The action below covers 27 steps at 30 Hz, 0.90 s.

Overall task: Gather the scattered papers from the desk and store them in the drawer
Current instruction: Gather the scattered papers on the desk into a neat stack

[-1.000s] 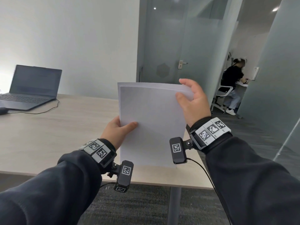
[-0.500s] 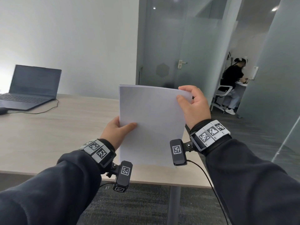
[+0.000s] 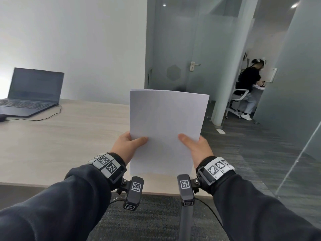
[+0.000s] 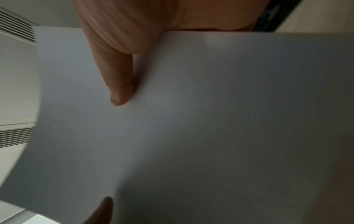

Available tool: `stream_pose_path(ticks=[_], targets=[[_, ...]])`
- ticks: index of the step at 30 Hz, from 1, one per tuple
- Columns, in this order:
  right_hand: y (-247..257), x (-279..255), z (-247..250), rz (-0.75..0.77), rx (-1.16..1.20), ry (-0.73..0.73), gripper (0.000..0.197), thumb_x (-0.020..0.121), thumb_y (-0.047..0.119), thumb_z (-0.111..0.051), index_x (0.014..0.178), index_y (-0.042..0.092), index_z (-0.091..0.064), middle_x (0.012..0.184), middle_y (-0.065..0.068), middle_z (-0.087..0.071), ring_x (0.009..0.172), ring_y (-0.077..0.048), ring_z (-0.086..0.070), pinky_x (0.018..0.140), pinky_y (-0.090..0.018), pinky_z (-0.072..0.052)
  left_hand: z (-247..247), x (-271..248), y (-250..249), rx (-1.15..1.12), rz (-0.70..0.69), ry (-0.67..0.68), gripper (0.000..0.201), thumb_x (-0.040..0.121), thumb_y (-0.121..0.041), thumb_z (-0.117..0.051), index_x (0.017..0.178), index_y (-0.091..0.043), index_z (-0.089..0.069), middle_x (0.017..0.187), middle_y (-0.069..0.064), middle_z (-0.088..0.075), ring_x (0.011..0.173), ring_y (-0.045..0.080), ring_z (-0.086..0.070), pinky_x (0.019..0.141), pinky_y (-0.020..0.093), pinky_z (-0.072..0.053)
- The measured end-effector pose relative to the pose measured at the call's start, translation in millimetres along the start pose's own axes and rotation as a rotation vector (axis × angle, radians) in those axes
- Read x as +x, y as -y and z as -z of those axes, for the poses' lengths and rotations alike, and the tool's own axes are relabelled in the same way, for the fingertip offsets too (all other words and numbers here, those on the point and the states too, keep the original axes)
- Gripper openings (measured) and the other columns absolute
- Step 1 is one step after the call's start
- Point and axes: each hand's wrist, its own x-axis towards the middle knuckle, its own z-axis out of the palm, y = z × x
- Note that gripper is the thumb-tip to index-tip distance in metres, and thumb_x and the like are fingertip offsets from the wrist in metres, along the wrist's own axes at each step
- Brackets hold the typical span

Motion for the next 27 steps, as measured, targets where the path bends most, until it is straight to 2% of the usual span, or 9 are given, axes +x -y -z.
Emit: stream_pose_path(ticks=[3,7,10,14,16,19,20,23,27], targets=[[-10.7,-1.8,0.3,-0.022,-0.017,0.007,0.017,0.082,0.022,-0.080,0.098,0.022,-0.075,0.103,0.005,-0.078,0.101,-0.014,-0.072,0.102,-0.041,-0.051,-2.0,0.1,-1.7,-0.004,0.001,-0.010,0.044,0.066,-0.028,-0.080,0.106,-0.011,-0.072,0.100,0.006,-0.078,0.095,0.027,-0.075,0.094,0.047,-0.056],[-6.0,4.4,2.0,-0.013,0.011,-0.003,0.023,0.081,0.023,-0.082,0.102,0.018,-0.075,0.102,0.002,-0.078,0.100,-0.015,-0.073,0.097,-0.037,-0.052,-5.7,0.2,-8.2,-0.026,-0.023,-0.015,0.034,0.072,-0.023,-0.079,0.104,-0.014,-0.073,0.100,0.006,-0.079,0.095,0.027,-0.075,0.089,0.042,-0.056],[-12.4,-2.2,4.7,-0.031,-0.014,0.004,0.013,0.082,0.019,-0.080,0.093,0.021,-0.074,0.095,0.007,-0.078,0.093,-0.007,-0.072,0.084,-0.025,-0.051,-5.4,-2.7,0.2,0.009,-0.018,-0.031,0.029,0.075,-0.017,-0.080,0.102,-0.016,-0.072,0.097,0.002,-0.079,0.094,0.026,-0.075,0.087,0.041,-0.057],[-31.5,-18.9,6.5,-0.069,-0.073,0.037,0.017,0.084,0.021,-0.079,0.096,0.024,-0.069,0.090,0.017,-0.071,0.079,0.011,-0.064,0.064,-0.006,-0.046,-5.3,-7.4,16.8,0.046,0.024,-0.047,0.036,0.066,-0.027,-0.079,0.100,-0.018,-0.073,0.095,0.000,-0.079,0.092,0.022,-0.075,0.092,0.046,-0.057],[-35.2,-19.0,5.7,-0.085,-0.062,0.021,0.017,0.081,0.022,-0.081,0.094,0.023,-0.070,0.088,0.013,-0.075,0.078,0.009,-0.067,0.074,-0.008,-0.050,-5.1,-7.7,16.7,0.052,0.019,-0.052,0.033,0.070,-0.026,-0.081,0.101,-0.016,-0.074,0.095,0.000,-0.079,0.091,0.022,-0.075,0.091,0.046,-0.057],[-36.1,-13.6,6.2,-0.095,-0.028,0.012,0.020,0.079,0.022,-0.083,0.095,0.022,-0.073,0.097,0.008,-0.078,0.089,-0.001,-0.072,0.092,-0.027,-0.051,-4.4,-8.9,13.4,0.065,0.012,-0.062,0.022,0.081,-0.017,-0.079,0.102,-0.014,-0.074,0.094,0.000,-0.079,0.090,0.020,-0.075,0.089,0.043,-0.057],[-36.1,-14.0,6.7,-0.094,-0.033,0.021,0.018,0.080,0.021,-0.082,0.095,0.022,-0.072,0.095,0.009,-0.078,0.086,0.002,-0.071,0.090,-0.024,-0.052,-4.0,-9.9,15.2,0.070,0.019,-0.066,0.020,0.082,-0.015,-0.078,0.102,-0.014,-0.074,0.093,0.000,-0.079,0.089,0.020,-0.076,0.089,0.042,-0.058],[-42.2,-20.9,8.4,-0.080,-0.055,0.033,0.015,0.082,0.016,-0.080,0.088,0.025,-0.070,0.083,0.018,-0.073,0.072,0.012,-0.067,0.063,-0.005,-0.048,-3.4,-15.5,25.7,0.117,0.045,-0.066,0.017,0.082,-0.015,-0.079,0.098,-0.015,-0.074,0.093,0.001,-0.079,0.090,0.021,-0.075,0.091,0.045,-0.057],[-49.0,-28.5,3.6,-0.083,-0.065,0.007,0.016,0.080,0.016,-0.082,0.093,0.019,-0.073,0.090,0.009,-0.077,0.083,0.002,-0.072,0.065,-0.005,-0.049,-1.3,-23.7,32.2,0.146,0.048,-0.078,0.014,0.084,-0.014,-0.077,0.097,-0.017,-0.073,0.094,0.001,-0.079,0.091,0.021,-0.075,0.091,0.046,-0.057]])
